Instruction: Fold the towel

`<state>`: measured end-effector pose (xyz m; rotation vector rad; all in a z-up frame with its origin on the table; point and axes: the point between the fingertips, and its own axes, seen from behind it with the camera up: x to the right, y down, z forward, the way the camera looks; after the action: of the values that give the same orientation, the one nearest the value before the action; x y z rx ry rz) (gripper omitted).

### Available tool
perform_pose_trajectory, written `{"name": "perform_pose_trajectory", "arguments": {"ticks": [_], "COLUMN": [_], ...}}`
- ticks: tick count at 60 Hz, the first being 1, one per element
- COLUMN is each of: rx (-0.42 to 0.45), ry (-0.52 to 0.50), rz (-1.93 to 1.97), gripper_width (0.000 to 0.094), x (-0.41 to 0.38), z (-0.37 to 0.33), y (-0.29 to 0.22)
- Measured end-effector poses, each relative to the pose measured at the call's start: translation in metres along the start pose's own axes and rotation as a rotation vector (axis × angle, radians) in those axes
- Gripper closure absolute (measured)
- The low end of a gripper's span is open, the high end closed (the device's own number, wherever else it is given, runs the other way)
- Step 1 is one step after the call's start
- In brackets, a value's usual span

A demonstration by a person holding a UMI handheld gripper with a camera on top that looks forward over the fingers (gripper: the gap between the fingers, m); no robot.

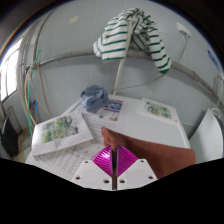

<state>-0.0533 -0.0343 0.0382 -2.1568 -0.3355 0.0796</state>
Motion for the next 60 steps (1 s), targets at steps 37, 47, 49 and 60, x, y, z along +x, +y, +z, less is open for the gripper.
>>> {"name": "perform_pose_trajectory", "arguments": {"ticks": [37,47,49,60], "rx": [-0.109,-0.019,-0.003,0.043], "ry": [0.401,0.408,0.413,0.354], "rz": [0.148,0.187,0.198,0.281], "gripper_width": [0.0639,0.0091,0.0085,0.0091], "x": [0.283,0.248,0.239,0.175], "z": [-0.056,-0.127,-0.146,-0.231], "y": [0.09,0.068,0.068,0.084]}}
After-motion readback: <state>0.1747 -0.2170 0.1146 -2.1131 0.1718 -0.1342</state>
